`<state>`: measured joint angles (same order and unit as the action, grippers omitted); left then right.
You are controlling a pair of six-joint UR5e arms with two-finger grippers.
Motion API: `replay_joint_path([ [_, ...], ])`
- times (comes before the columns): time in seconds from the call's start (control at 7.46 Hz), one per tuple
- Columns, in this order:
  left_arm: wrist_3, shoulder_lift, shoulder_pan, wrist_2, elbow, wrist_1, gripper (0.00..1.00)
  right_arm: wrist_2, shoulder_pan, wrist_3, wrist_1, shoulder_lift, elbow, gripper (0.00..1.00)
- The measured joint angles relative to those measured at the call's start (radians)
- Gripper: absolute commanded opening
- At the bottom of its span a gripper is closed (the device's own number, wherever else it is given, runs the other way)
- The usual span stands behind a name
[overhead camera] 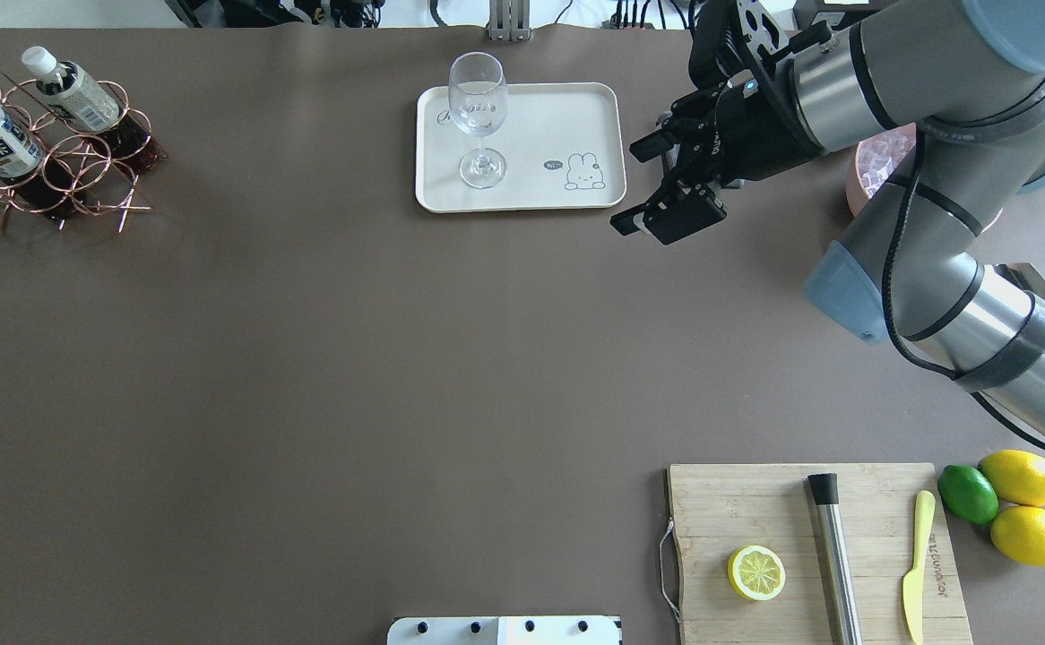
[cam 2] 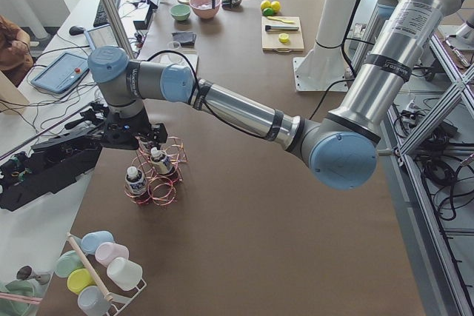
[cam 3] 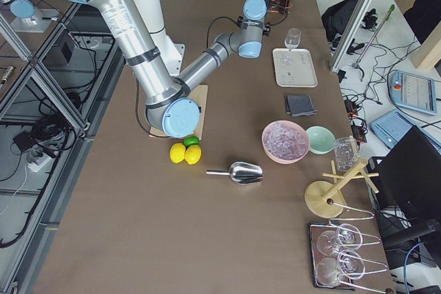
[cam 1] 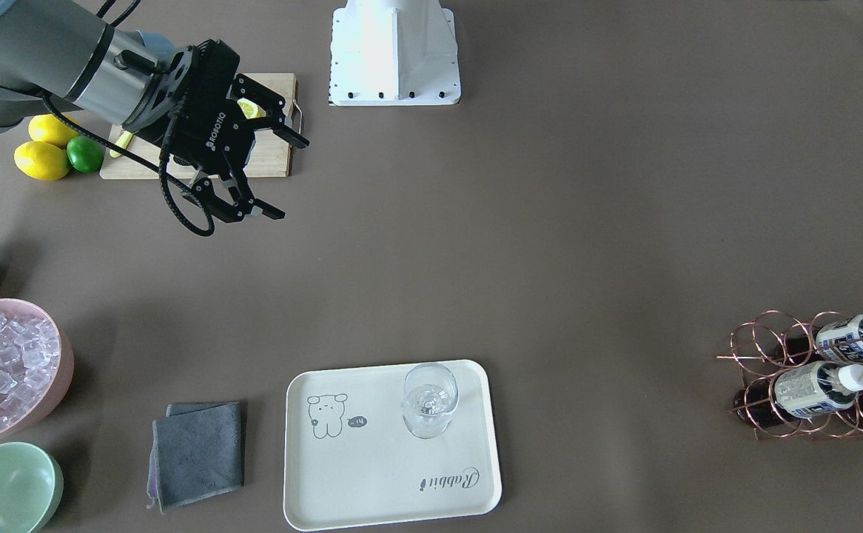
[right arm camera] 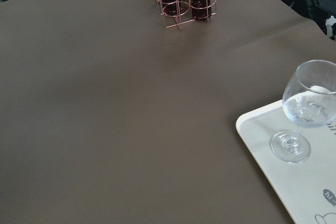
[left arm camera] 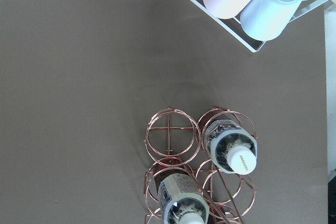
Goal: Take tea from basket to plate
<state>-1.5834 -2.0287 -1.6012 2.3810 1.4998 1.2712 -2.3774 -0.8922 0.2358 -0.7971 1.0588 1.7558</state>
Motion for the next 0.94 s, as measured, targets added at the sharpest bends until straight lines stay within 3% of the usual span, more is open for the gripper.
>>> replay_joint_path([
  [0.94, -0.170, -0.053, 0.093, -0.036, -0.053, 0.094, 0.97, 0.059, 0.006, 0.015, 0.311, 0.146, -0.046, 1.00],
])
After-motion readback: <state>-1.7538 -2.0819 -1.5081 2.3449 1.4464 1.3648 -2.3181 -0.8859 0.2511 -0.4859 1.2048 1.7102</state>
